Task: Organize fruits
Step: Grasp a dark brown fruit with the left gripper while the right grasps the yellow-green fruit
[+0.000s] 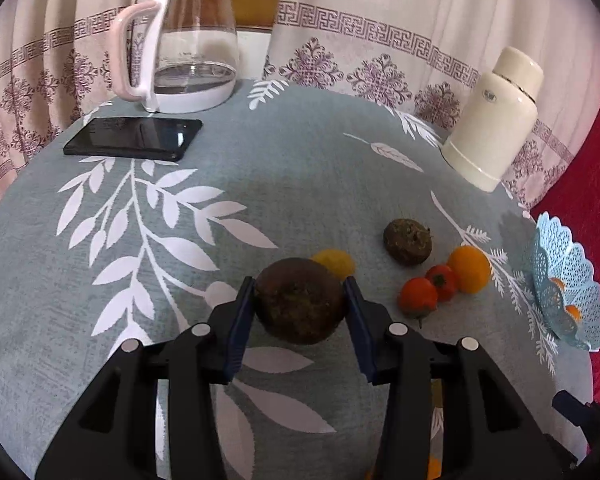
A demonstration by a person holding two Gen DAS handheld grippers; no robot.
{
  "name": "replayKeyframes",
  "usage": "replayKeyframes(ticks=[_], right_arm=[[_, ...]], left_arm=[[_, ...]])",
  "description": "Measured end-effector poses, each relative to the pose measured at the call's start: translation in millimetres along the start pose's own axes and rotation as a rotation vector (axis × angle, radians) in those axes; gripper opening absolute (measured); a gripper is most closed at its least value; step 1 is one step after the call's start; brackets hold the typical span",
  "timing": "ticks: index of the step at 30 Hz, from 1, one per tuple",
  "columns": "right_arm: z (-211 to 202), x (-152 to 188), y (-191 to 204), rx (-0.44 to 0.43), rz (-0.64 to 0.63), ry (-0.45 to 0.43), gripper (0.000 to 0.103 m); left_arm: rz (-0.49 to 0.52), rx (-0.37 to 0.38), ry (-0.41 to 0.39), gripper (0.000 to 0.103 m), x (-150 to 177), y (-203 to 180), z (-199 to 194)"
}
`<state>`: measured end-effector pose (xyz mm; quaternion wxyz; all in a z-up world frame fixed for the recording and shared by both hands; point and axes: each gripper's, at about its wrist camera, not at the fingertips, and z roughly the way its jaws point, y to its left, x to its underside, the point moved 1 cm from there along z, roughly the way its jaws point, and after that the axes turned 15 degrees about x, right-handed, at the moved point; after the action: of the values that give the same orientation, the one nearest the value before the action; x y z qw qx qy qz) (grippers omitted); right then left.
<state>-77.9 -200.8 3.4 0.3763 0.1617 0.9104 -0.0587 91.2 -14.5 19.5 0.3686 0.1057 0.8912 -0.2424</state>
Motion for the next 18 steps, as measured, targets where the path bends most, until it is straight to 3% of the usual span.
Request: replayKeyframes(ticks=[9, 15, 18], right_arm=[[7.3, -13.4, 25.7, -0.029, -0.050, -0.002, 0.077], [20.5, -22.3, 45.0, -0.046, -0.081, 0.012, 0.076], [27.8, -27.6, 56.9, -0.048, -0.111, 0.022, 0.066]], left_arm=[[-0.064, -0.009, -0.045, 0.045, -0.9, 13.4, -7.4], [-0.050, -0.036, -0.061, 0.045, -0.3, 11.7, -8.7], [-0.049, -0.039, -0.065, 0.045, -0.4, 11.4, -9.2]])
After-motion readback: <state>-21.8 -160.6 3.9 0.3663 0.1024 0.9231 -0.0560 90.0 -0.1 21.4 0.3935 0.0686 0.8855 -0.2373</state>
